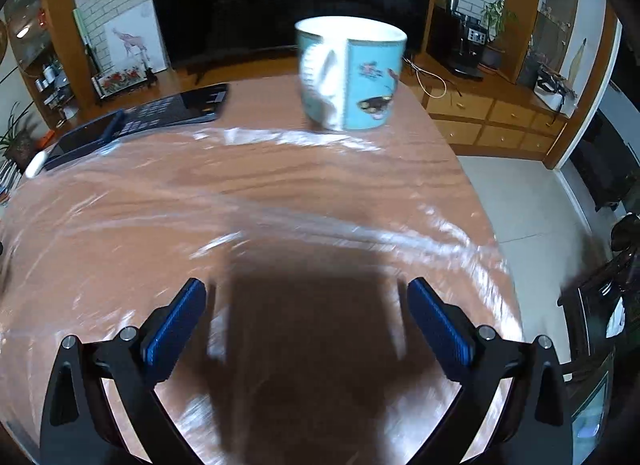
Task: Collect trash
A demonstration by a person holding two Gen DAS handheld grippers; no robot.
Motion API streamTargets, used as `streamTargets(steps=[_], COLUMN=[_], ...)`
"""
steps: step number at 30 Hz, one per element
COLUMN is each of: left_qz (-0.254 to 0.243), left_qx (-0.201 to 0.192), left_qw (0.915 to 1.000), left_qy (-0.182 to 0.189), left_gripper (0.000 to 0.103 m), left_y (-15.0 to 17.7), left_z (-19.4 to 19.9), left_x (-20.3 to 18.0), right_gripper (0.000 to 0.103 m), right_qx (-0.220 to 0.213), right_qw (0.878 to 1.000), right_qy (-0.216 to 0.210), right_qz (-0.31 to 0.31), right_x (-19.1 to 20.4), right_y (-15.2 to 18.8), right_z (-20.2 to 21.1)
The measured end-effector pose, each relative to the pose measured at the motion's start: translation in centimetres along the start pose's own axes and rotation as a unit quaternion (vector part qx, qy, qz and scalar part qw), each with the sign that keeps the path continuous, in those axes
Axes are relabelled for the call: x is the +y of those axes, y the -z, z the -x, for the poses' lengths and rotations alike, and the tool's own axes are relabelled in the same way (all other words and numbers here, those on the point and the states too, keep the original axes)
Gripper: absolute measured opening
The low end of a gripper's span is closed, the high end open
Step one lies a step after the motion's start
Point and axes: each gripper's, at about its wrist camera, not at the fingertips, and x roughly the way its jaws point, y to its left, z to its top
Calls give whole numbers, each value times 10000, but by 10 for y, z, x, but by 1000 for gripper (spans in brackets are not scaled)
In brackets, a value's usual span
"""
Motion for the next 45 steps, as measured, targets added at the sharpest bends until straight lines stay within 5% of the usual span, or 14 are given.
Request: streamTargets(steps=[14, 45], left_qz=[70, 70], left_qx=[22, 29], left_qw=[9998, 9998], left_qy=[-205, -176], left_gripper=[101, 102], left_y=[-9, -8], left_z=[-25, -27], left_x=[-6, -8], right_gripper=[99, 99], right_qx=[-177, -174], right_qw=[9997, 9997], right_qy=[90, 83], right_qz=[159, 162], right_x=[-14, -14], right_y=[-14, -14], right_z=[-16, -16])
